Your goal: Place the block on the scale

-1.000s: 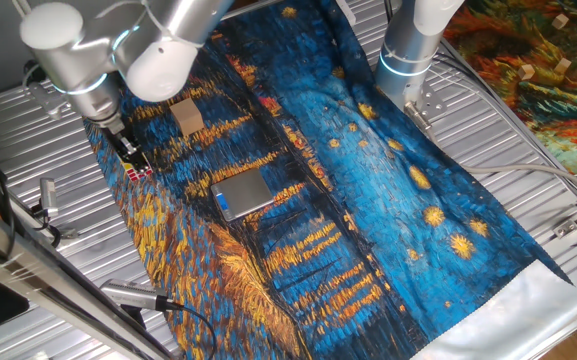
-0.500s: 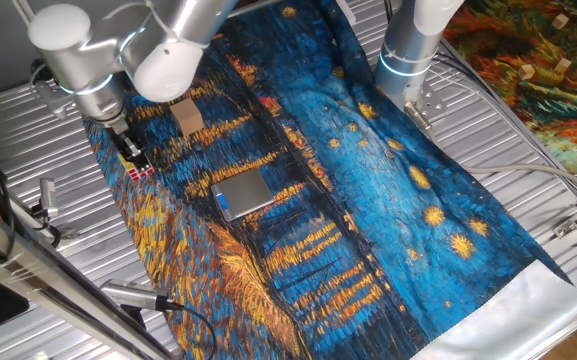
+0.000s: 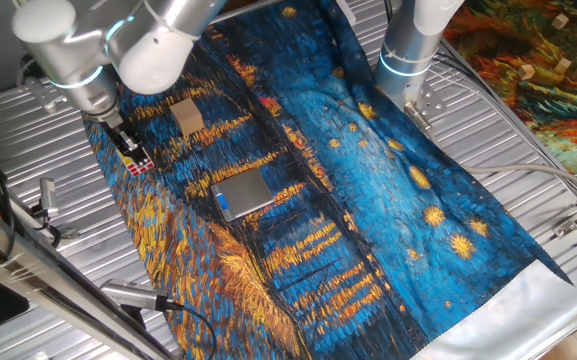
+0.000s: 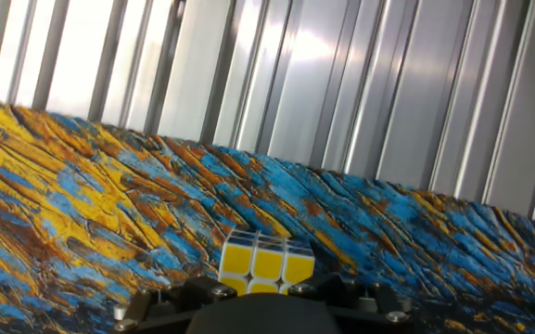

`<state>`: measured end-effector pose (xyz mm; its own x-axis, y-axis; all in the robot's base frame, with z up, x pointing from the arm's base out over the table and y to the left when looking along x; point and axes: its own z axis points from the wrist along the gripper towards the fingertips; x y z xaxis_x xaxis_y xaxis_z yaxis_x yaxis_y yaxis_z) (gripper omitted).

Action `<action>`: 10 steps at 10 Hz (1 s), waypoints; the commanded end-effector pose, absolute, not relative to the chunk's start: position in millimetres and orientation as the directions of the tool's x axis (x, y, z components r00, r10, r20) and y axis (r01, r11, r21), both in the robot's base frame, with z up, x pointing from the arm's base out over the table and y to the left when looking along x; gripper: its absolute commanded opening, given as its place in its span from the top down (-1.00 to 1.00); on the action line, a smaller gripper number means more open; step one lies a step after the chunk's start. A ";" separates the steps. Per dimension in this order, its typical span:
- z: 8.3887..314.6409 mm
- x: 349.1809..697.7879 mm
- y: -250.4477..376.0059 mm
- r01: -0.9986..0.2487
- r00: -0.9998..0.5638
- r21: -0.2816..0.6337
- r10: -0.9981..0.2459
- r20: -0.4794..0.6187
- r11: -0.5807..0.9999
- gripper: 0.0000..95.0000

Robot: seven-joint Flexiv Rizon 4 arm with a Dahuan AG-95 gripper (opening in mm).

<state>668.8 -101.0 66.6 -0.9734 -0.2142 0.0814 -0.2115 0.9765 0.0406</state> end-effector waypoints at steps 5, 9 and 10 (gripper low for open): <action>74.4 652.1 -51.9 -0.104 -0.986 0.033 -0.108 0.127 0.994 1.00; 79.2 642.1 -28.1 -0.062 -0.986 0.026 -0.066 0.151 0.998 1.00; 77.5 636.2 -23.7 -0.055 -0.987 0.025 -0.058 0.153 0.998 1.00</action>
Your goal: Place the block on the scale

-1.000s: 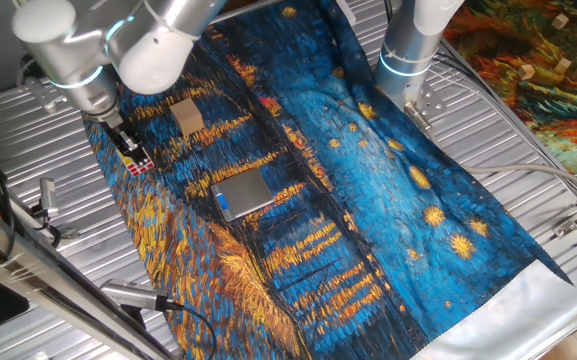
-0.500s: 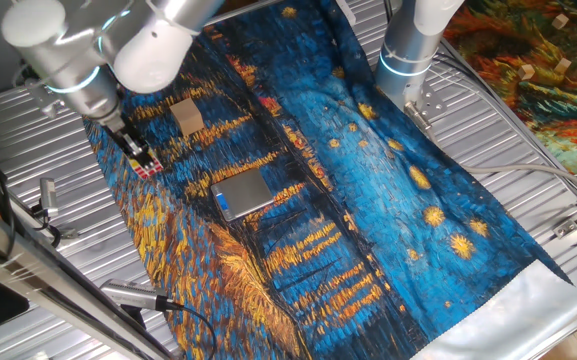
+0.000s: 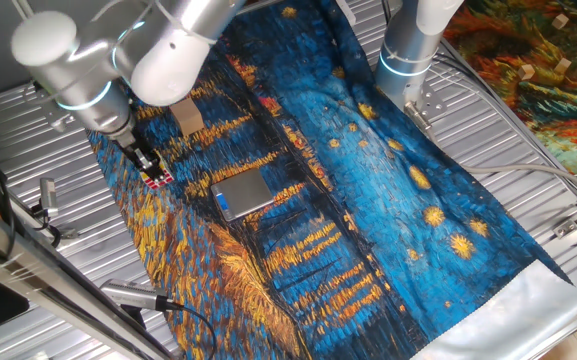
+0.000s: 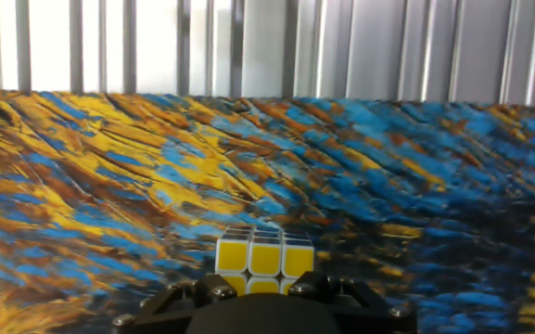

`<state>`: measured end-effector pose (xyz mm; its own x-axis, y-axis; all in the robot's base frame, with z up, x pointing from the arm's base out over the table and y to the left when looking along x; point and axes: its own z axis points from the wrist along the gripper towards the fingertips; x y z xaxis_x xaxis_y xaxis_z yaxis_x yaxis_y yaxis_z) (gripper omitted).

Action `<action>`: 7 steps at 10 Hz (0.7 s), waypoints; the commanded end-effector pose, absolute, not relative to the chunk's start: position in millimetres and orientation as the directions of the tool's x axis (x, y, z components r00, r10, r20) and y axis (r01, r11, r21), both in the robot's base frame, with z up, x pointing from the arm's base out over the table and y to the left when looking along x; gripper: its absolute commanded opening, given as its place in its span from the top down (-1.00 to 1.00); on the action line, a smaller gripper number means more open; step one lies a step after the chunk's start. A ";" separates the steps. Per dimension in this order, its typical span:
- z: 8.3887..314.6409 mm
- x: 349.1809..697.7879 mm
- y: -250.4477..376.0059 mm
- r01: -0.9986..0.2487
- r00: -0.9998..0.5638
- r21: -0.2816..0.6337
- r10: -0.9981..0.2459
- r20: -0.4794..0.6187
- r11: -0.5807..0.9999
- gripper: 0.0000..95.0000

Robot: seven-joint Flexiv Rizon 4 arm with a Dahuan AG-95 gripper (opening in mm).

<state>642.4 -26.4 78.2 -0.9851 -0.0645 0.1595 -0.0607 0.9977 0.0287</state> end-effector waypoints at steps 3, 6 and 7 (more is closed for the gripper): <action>75.1 616.8 -11.1 -0.031 -0.988 0.025 -0.035 0.153 0.999 1.00; 76.9 604.9 9.3 -0.010 -0.987 0.023 -0.013 0.160 1.000 1.00; 78.0 603.4 13.6 -0.007 -0.986 0.021 -0.010 0.163 1.000 1.00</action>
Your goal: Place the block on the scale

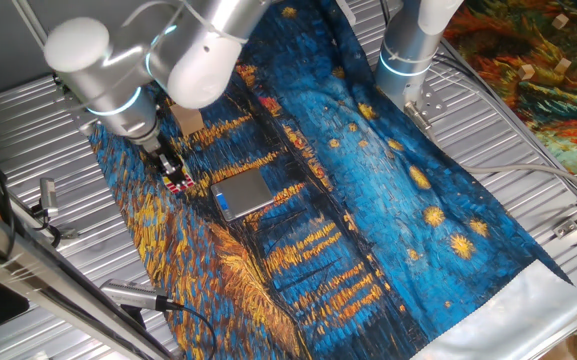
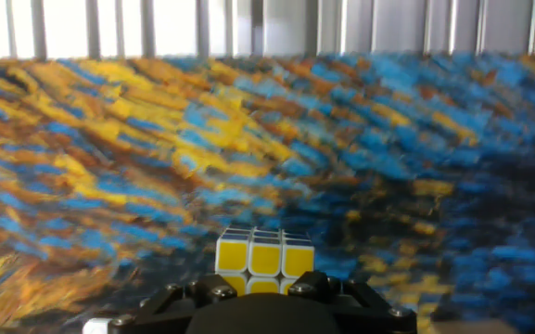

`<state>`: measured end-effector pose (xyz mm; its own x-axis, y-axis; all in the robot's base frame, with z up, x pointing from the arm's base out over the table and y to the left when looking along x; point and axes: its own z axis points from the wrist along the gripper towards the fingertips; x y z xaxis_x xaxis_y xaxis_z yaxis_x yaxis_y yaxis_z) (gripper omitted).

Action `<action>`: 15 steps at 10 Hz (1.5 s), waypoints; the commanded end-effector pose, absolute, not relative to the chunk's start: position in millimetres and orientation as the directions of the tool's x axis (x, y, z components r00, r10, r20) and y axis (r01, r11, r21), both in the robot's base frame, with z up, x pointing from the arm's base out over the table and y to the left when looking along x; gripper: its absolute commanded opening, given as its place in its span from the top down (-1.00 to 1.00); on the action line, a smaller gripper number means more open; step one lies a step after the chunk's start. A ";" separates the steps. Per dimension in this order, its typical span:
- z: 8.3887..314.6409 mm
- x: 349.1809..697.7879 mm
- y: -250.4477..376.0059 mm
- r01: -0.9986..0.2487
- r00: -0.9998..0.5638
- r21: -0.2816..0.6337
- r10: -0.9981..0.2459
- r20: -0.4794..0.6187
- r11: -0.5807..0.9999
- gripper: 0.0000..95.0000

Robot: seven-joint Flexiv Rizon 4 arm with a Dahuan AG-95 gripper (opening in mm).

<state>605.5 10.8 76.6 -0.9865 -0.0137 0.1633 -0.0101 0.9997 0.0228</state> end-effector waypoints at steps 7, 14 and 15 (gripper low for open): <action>81.0 602.4 22.3 -0.001 -0.984 0.023 -0.005 0.178 1.000 1.00; 80.6 602.5 22.1 0.035 -0.995 0.009 0.034 0.088 0.999 1.00; 80.6 602.5 22.1 0.030 -0.996 0.004 0.030 0.088 1.000 1.00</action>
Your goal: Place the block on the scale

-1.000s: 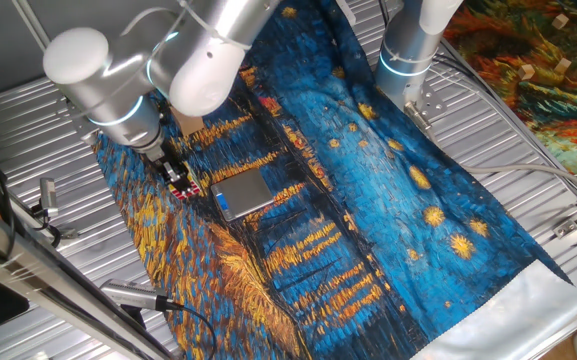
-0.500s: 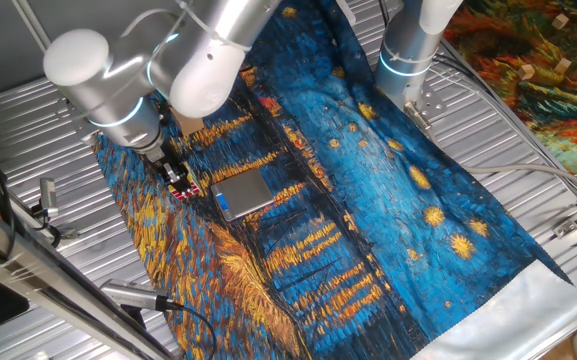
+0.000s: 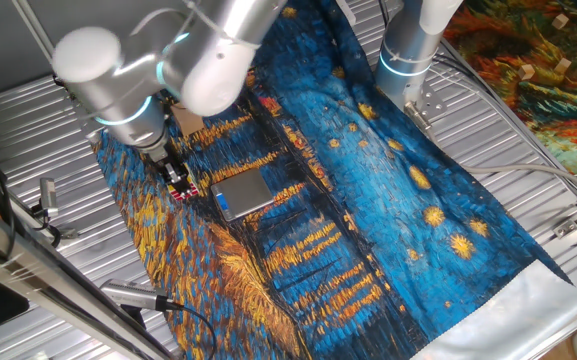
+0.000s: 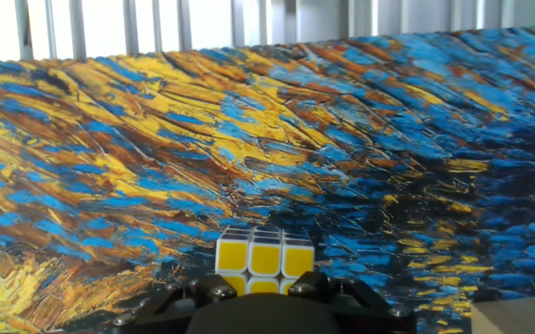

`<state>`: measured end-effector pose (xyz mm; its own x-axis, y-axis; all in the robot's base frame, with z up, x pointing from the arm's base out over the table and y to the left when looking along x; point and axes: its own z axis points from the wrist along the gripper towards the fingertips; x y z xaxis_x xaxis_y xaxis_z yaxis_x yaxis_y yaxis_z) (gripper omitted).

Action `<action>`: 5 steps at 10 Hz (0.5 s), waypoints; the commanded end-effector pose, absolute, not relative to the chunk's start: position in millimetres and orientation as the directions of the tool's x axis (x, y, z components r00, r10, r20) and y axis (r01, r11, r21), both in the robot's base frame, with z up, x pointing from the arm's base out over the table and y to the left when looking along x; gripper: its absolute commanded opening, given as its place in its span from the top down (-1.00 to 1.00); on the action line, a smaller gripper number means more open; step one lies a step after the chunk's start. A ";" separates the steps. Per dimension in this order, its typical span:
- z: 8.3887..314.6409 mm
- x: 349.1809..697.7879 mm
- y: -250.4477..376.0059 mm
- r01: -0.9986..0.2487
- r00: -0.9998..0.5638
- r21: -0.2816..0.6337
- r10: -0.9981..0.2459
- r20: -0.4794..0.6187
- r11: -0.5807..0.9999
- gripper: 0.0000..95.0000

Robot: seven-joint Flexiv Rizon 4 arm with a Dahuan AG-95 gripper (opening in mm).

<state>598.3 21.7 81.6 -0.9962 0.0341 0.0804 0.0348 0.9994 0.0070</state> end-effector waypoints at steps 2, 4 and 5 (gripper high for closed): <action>80.6 602.5 22.1 0.010 -0.996 0.009 0.009 0.089 1.000 1.00; 80.6 602.5 22.1 0.013 -0.996 0.005 0.013 0.092 1.000 1.00; 80.6 602.5 22.1 0.009 -0.996 0.008 0.008 0.092 1.000 1.00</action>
